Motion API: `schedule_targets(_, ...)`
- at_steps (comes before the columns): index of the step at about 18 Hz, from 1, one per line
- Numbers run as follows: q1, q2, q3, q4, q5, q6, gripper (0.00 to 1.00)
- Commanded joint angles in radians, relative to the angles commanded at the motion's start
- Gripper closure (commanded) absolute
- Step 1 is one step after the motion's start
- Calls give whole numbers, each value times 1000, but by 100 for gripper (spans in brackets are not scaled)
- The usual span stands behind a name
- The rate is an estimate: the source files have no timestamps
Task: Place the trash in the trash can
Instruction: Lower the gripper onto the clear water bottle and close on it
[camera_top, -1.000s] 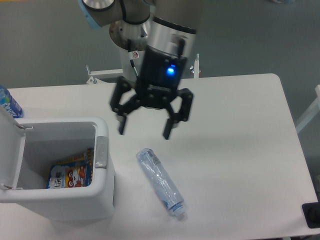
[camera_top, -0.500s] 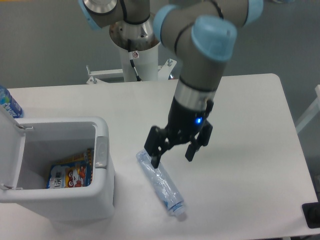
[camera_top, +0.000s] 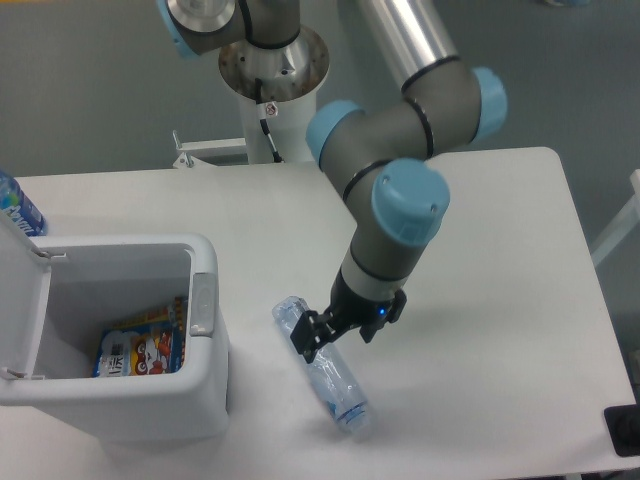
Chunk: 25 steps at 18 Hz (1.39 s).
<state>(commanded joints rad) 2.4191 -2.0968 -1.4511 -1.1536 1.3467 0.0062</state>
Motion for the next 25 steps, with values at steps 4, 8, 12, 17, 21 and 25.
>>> schedule_targets(4, -21, -32, 15, 3, 63, 5, 0)
schedule_targets(8, -35, -75, 52, 5, 86, 5, 0)
schedule_targets(12, -69, -106, 80, 6, 141, 8, 0)
schedule_targets(17, -86, -131, 78, 6, 206, 6, 0)
schedule_targets(21, -95, -143, 83, 5, 238, 6, 0)
schedule_targets(25, -97, -150, 86, 6, 241, -6, 0)
